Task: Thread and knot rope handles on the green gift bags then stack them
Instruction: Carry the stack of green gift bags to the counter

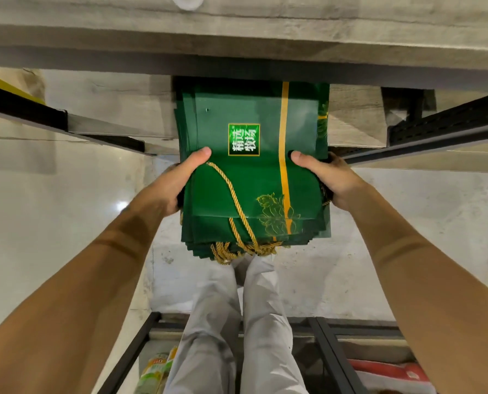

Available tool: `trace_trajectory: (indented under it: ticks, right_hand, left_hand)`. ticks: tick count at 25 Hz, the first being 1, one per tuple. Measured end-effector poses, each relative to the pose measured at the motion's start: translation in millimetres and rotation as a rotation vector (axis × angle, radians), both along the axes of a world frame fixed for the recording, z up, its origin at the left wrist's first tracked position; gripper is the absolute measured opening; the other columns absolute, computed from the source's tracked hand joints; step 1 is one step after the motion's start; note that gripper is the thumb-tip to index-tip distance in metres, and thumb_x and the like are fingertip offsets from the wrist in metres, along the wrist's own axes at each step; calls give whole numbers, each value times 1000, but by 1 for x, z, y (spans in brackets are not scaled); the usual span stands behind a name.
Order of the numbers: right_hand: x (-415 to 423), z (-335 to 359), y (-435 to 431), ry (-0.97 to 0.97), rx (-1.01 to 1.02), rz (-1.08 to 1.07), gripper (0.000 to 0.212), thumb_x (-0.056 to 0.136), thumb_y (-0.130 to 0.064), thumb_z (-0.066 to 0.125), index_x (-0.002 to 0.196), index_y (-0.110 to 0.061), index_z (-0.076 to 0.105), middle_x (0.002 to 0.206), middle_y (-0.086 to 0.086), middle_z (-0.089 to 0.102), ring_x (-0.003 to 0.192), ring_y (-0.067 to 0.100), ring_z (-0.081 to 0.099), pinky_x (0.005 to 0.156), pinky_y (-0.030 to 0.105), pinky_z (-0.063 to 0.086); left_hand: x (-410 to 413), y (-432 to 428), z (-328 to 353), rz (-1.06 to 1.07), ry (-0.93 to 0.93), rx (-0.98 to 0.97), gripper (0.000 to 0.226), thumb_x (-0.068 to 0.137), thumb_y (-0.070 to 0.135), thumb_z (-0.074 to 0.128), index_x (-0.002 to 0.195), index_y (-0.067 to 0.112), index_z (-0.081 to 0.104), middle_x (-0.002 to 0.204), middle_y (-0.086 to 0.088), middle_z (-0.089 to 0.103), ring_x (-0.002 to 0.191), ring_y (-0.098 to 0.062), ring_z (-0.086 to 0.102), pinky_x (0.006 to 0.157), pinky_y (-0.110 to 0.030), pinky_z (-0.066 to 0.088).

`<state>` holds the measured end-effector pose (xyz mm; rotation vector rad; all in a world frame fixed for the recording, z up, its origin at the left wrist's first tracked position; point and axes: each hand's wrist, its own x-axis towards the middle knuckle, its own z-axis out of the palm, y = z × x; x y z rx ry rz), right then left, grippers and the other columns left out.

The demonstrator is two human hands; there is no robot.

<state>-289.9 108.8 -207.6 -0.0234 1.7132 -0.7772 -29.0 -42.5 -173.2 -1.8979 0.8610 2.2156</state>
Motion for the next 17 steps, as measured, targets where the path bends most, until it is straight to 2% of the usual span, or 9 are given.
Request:
trace_trajectory:
  ticks: [2, 5, 9, 11, 14, 15, 17]
  right_hand:
    - [14, 14, 5, 12, -24, 18, 91, 44, -57, 97, 122, -23, 67, 108, -4, 78, 96, 16, 76, 90, 41, 60]
    - [44, 43, 3, 27, -77, 126, 80, 49, -54, 94, 118, -21, 69, 106, -3, 79, 93, 15, 76, 85, 36, 61]
    - [106, 84, -11, 0, -93, 290, 80, 52, -54, 93, 119, -20, 66, 108, -4, 78, 95, 13, 75, 80, 30, 60]
    - [145, 102, -21, -17, -83, 409, 85, 51, -60, 95, 120, -21, 64, 110, -4, 76, 96, 15, 75, 83, 34, 61]
    - [220, 140, -47, -82, -84, 576, 76, 60, -55, 93, 119, -18, 63, 107, 0, 77, 93, 19, 76, 81, 39, 63]
    - [245, 154, -58, -97, -97, 627, 74, 62, -53, 93, 119, -18, 63, 107, 1, 77, 93, 19, 76, 81, 39, 63]
    - [299, 187, -82, -131, -120, 728, 73, 61, -52, 93, 118, -16, 64, 104, 3, 78, 93, 22, 77, 82, 41, 63]
  left_hand:
    - [20, 19, 10, 53, -1, 1, 48, 88, 51, 68, 116, 12, 69, 108, -10, 76, 97, -24, 75, 74, -32, 62]
    - [62, 51, 32, 188, -2, -3, 50, 87, 46, 69, 120, 9, 67, 111, -14, 75, 99, -27, 74, 75, -34, 63]
    - [136, 88, 72, 430, -41, 9, 71, 70, 55, 77, 122, 8, 65, 110, -12, 75, 99, -29, 74, 84, -39, 59]
    - [180, 108, 98, 526, -44, 2, 87, 59, 63, 85, 124, 8, 65, 111, -11, 75, 100, -28, 73, 87, -40, 57]
    - [255, 136, 148, 668, -59, -13, 110, 32, 69, 91, 122, 9, 68, 111, -10, 75, 101, -27, 73, 90, -41, 56]
    - [277, 141, 167, 709, -54, -29, 106, 36, 70, 91, 121, 10, 68, 111, -10, 76, 101, -28, 73, 93, -42, 55]
    - [321, 146, 204, 807, -47, -59, 84, 60, 68, 82, 120, 11, 69, 110, -10, 76, 103, -28, 73, 97, -44, 54]
